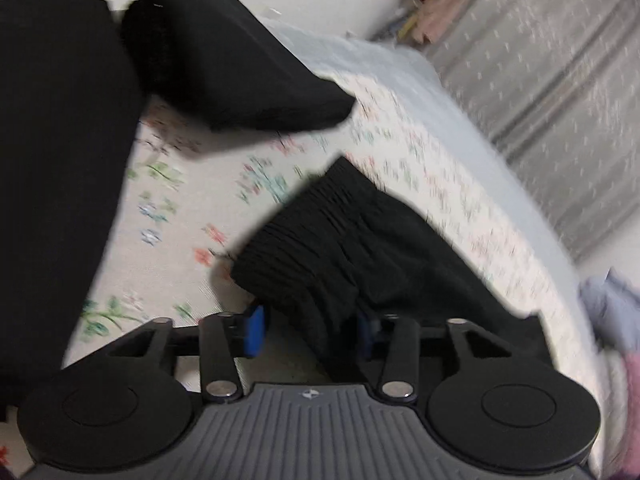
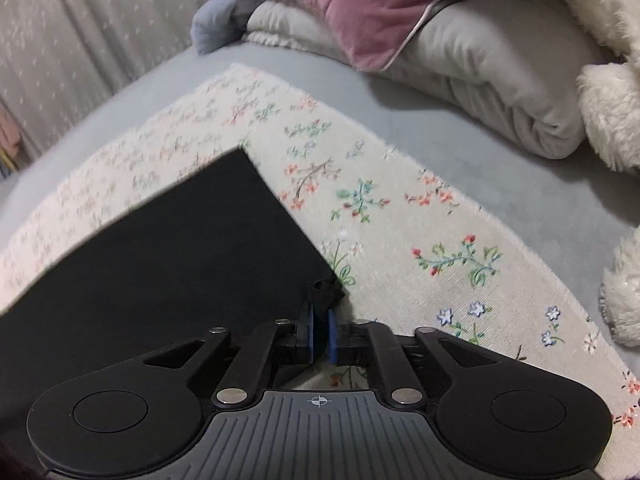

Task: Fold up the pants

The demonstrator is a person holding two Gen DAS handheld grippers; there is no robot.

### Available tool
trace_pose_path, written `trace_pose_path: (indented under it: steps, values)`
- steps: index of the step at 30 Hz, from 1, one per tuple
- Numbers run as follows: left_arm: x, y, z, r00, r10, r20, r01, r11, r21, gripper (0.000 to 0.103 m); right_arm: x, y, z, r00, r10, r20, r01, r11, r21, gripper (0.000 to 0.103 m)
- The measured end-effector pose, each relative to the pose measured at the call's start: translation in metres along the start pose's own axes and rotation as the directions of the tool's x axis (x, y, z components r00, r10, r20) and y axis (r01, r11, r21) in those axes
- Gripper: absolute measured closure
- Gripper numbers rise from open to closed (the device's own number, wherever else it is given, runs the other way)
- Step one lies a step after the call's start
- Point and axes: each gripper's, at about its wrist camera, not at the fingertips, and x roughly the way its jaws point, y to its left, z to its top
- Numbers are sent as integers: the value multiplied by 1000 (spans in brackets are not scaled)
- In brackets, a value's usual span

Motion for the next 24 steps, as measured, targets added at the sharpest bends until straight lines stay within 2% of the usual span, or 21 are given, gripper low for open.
trace_pose_path:
  steps: [1, 3, 4, 6, 9, 11, 13, 15, 17, 19, 24]
  values:
    - [-6, 7, 4, 1000, -17, 10, 18, 998, -53, 36, -2, 0, 1, 1000, -10, 2, 10, 1000, -8, 88]
    - [-24, 17, 10, 997, -37, 69, 47, 989, -144, 36, -12, 1, 2, 998, -50, 34, 51, 998, -34, 73]
    - [-32, 19, 12, 994, -35, 106, 50, 988, -149, 36, -19, 1, 3, 995, -76, 59, 79, 996, -52, 73]
    - [-43, 13, 15, 986, -38, 160, 54, 993, -101, 36, -31, 3, 5, 988, -100, 118, 109, 992, -70, 72]
    - [-43, -7, 14, 984, -69, 165, 71, 997, -5, 37, -46, 14, 7, 988, -4, 156, 15, 997, -69, 71]
    - [-29, -27, 9, 985, -119, 124, 111, 991, 71, 37, -54, 38, 5, 983, 109, 148, -87, 985, -147, 71]
    - [-3, -46, 2, 993, -115, 31, 109, 984, 141, 37, -59, 76, -4, 972, 206, 110, -167, 942, -293, 71]
    - [22, -61, -7, 998, -59, -22, 63, 978, 197, 37, -62, 120, -20, 961, 267, 70, -210, 872, -442, 69]
    - [43, -66, -9, 999, -18, -34, 24, 980, 197, 37, -60, 161, -36, 951, 309, 24, -249, 808, -534, 69]
    - [57, -68, -9, 999, -6, -38, 13, 984, 180, 37, -55, 196, -48, 939, 343, -28, -293, 756, -586, 69]
    - [70, -87, -11, 1000, 13, -25, -6, 962, 272, 36, -31, 280, -58, 917, 375, -134, -355, 621, -699, 69]
